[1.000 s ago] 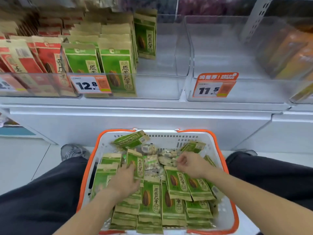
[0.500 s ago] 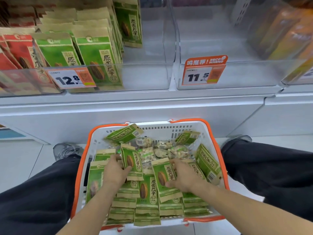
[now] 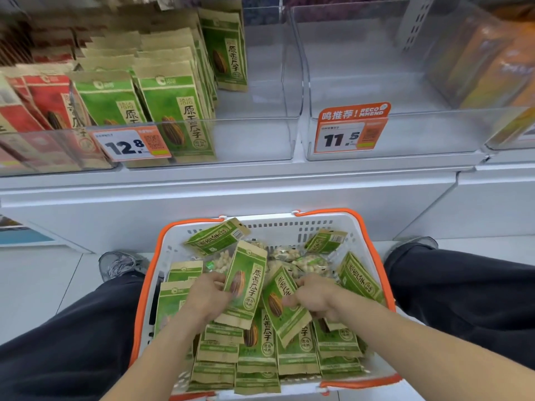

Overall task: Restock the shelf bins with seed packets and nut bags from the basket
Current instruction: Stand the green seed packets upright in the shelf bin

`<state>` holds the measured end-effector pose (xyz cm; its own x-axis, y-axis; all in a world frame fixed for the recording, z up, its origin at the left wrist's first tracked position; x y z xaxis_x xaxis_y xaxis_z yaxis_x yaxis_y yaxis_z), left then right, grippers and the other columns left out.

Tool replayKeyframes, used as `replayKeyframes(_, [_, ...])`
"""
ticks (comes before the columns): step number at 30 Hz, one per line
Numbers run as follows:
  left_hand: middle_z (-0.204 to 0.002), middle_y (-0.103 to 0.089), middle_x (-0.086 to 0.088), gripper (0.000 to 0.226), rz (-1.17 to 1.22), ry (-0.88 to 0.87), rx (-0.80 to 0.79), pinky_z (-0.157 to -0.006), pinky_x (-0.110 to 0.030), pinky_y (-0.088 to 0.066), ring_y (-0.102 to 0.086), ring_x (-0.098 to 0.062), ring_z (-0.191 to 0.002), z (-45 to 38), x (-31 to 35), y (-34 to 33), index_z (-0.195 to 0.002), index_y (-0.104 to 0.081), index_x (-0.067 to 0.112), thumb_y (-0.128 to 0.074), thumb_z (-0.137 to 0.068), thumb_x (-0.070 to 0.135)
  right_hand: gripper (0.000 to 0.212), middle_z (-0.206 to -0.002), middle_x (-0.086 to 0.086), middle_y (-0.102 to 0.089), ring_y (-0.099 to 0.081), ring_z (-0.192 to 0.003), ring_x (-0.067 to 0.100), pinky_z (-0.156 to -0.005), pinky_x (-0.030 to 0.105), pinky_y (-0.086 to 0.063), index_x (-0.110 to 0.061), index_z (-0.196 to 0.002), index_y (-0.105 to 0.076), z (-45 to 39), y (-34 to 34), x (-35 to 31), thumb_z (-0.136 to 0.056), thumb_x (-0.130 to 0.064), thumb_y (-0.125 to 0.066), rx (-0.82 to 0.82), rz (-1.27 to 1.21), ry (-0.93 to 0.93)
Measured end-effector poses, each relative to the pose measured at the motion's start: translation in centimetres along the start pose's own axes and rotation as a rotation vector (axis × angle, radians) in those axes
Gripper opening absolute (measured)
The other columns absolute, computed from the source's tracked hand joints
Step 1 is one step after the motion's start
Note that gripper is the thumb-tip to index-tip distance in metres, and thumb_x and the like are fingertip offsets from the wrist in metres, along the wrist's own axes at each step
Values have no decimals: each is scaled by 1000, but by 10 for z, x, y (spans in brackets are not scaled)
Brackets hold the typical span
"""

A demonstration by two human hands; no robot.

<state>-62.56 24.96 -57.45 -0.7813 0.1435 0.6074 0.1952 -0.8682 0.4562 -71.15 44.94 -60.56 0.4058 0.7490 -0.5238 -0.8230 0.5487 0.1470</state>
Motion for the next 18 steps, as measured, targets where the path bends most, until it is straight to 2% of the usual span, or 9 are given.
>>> replayKeyframes(2, [-91, -70, -8, 16, 89, 8, -13, -75, -36, -55, -67, -22, -85, 1, 3, 2, -92, -63, 16, -74, -85, 7, 73, -147, 15, -50, -53, -130, 32, -111, 54, -41, -11, -145, -42, 5, 11, -10, -81, -20, -76, -3, -55, -2])
replayKeyframes(4, [-95, -73, -13, 25, 230, 28, -57, -86, -48, -57, -71, -30, -89, 6, 11, 2, -105, -62, 8, -72, -84, -1, 47, -130, 14, -65, -66, -114, 30, -99, 50, -53, -11, -129, -57, 17, 23, -27, -84, -14, -71, -7, -107, 36])
replayKeyframes(6, [-99, -75, -16, 37, 376, 26, -133, -87, -53, -56, -72, -34, -92, 9, 23, -1, -115, -56, 0, -68, -82, -11, 32, -113, 14, -73, -71, -101, 27, -89, 44, -59, -7, -117, -64, 35, 37, -51, -86, -6, -66, -7, -143, 111])
replayKeyframes(8, [-101, -75, -17, 42, 478, -31, -219, -81, -48, -59, -73, -35, -91, 18, 46, -5, -120, -51, -3, -65, -82, -16, 25, -105, 14, -75, -72, -97, 30, -81, 41, -62, -6, -109, -67, 56, 53, -78, -85, 1, -65, 12, -127, 204])
replayKeyframes(10, [-103, -74, -18, 49, 516, -118, -283, -77, -45, -60, -73, -35, -93, 31, 75, -4, -124, -48, 2, -62, -82, -19, 24, -96, 12, -77, -73, -81, 27, -61, 31, -59, -7, -103, -66, 78, 67, -104, -84, 7, -68, 32, -83, 294])
replayKeyframes(11, [-104, -74, -16, 54, 512, -170, -311, -75, -43, -60, -73, -33, -93, 37, 90, -3, -125, -47, 7, -62, -81, -20, 25, -94, 11, -77, -72, -75, 24, -57, 28, -56, -8, -102, -65, 87, 74, -116, -84, 8, -70, 41, -57, 331])
replayKeyframes(15, [-108, -71, -17, 71, 501, -347, -343, -78, -44, -51, -70, -29, -91, 62, 142, 18, -127, -51, 20, -68, -66, -13, 38, -104, 14, -74, -75, -89, 29, -79, 40, -62, -6, -111, -66, 125, 95, -154, -78, 8, -78, 46, 45, 435])
replayKeyframes(16, [-108, -69, -20, 71, 512, -382, -349, -74, -41, -49, -68, -29, -87, 68, 154, 23, -127, -52, 21, -66, -67, -15, 41, -104, 15, -73, -75, -87, 30, -77, 41, -63, -5, -113, -66, 133, 99, -163, -77, 7, -79, 51, 85, 465])
replayKeyframes(18, [-105, -67, -21, 67, 582, -433, -382, -63, -37, -54, -67, -28, -82, 79, 175, 31, -127, -53, 21, -62, -72, -17, 48, -105, 17, -70, -75, -80, 31, -71, 39, -63, -5, -116, -63, 150, 107, -182, -74, 8, -81, 70, 152, 529])
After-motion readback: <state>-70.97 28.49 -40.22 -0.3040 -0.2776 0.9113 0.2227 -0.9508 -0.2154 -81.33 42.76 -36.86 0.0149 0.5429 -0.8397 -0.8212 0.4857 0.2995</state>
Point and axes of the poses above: each hand's wrist, its own z-axis away from the middle knuckle, its own y-axis out of the back of the hand, x = y × z, the point moved 10 cm from there along -z, towards the middle knuckle
